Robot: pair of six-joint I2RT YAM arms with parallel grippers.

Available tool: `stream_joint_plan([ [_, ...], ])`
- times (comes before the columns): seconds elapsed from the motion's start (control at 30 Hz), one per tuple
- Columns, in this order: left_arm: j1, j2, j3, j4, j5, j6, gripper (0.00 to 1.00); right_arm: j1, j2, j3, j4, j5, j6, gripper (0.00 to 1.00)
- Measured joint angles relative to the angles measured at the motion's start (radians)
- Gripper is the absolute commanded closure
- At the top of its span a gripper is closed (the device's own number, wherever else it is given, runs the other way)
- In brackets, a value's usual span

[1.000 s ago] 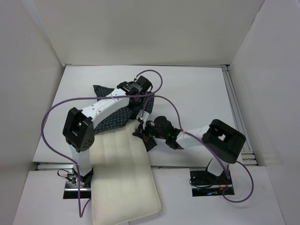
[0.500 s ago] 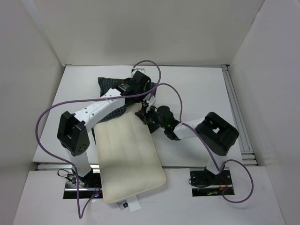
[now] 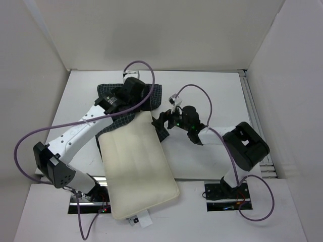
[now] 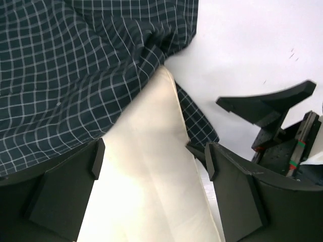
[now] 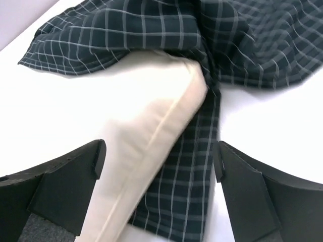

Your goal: Put the pillow into the pillowcase

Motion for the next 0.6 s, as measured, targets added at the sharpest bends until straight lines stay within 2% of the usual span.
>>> stream_joint_plan([
  [0.2, 0.032, -0.012, 0.012, 0.02, 0.038, 0.001, 0.0, -0.062, -0.082, -0.007, -0.123, -0.018, 0.034, 0.0],
  [0.33, -0.004, 0.032, -0.01, 0.026, 0.071, -0.011, 0.0, -0.141, -0.123, -0.007, -0.19, -0.011, 0.064, 0.04],
  [0.47, -0.108, 0.196, 0.028, -0.032, 0.075, -0.084, 0.0, -0.235, -0.146, -0.009, -0.242, 0.005, 0.093, 0.04],
  [0.6, -0.163, 0.409, 0.118, -0.154, 0.035, -0.208, 0.0, -0.25, -0.169, -0.02, -0.282, 0.018, 0.104, 0.04],
])
